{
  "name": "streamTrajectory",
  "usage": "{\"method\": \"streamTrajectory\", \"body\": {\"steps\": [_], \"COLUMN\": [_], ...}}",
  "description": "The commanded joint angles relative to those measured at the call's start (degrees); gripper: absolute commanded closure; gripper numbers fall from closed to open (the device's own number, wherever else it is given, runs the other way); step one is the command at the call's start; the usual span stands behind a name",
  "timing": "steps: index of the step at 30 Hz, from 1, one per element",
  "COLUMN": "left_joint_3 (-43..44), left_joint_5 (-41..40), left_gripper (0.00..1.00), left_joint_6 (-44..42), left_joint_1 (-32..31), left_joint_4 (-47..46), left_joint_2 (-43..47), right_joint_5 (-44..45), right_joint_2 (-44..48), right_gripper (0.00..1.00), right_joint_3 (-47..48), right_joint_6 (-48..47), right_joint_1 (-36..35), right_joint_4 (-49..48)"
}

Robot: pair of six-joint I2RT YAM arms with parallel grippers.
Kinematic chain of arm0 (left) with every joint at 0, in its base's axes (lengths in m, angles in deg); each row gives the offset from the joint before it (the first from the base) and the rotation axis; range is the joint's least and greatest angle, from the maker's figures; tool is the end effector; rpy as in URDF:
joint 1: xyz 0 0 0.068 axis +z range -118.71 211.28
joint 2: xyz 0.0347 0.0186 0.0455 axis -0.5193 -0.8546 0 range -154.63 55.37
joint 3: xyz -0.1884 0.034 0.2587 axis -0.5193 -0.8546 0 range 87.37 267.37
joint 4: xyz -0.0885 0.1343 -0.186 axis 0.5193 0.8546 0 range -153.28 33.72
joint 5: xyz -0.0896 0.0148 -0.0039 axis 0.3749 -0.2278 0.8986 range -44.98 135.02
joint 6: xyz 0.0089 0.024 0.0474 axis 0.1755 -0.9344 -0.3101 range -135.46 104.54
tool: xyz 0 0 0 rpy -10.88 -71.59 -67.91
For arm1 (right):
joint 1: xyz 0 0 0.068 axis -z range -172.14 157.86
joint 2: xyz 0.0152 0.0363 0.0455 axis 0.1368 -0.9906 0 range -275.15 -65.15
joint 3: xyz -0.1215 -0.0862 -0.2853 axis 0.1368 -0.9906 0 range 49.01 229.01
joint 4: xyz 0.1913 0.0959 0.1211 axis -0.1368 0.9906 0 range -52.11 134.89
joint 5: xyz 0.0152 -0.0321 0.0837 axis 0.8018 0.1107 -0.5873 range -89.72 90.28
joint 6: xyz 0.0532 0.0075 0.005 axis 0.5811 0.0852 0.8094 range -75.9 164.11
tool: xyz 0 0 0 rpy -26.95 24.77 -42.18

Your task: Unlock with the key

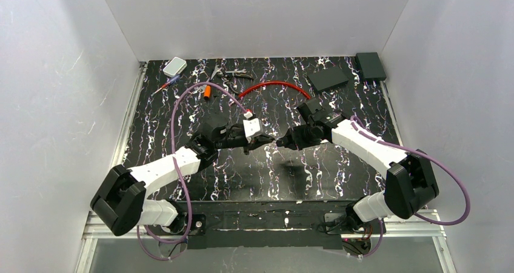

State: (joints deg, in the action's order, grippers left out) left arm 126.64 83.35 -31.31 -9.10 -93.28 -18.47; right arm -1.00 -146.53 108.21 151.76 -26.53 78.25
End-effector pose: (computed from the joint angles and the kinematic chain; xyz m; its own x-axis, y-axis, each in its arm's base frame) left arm 0.1808 -0.1827 0.3272 0.2091 0.1035 -0.9724 0.9585 0.1754 0.2248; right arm 0.2120 0.1461 0.2965 -0.3242 0.9325 0.1588 0.8716 0.2292 0.4334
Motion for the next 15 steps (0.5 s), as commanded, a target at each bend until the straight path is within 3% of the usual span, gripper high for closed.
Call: {"method": "streamTrajectory", "body": {"steps": [1,15], "left_joint_3": [0.19,-0.15], "left_joint_5": [-0.3,-1.29], "left_gripper": [1.0,1.0], "left_joint_6": [-0.47,-1.33], "left_joint_1": [-0.46,-0.96], "left_joint_4": [-1.11,-1.1], "left_joint_2": [-0.25,-1.04], "right_joint_5": [-0.15,0.38], "right_joint_2": [1.38,2.7], "right_gripper": [0.99,0.99], "right_joint_3": [0.95,0.25], "right_joint_6": [1.77,2.62], "right_joint_1": [-0.31,-0.32], "right_joint_4": [-1.86,-2.2]}}
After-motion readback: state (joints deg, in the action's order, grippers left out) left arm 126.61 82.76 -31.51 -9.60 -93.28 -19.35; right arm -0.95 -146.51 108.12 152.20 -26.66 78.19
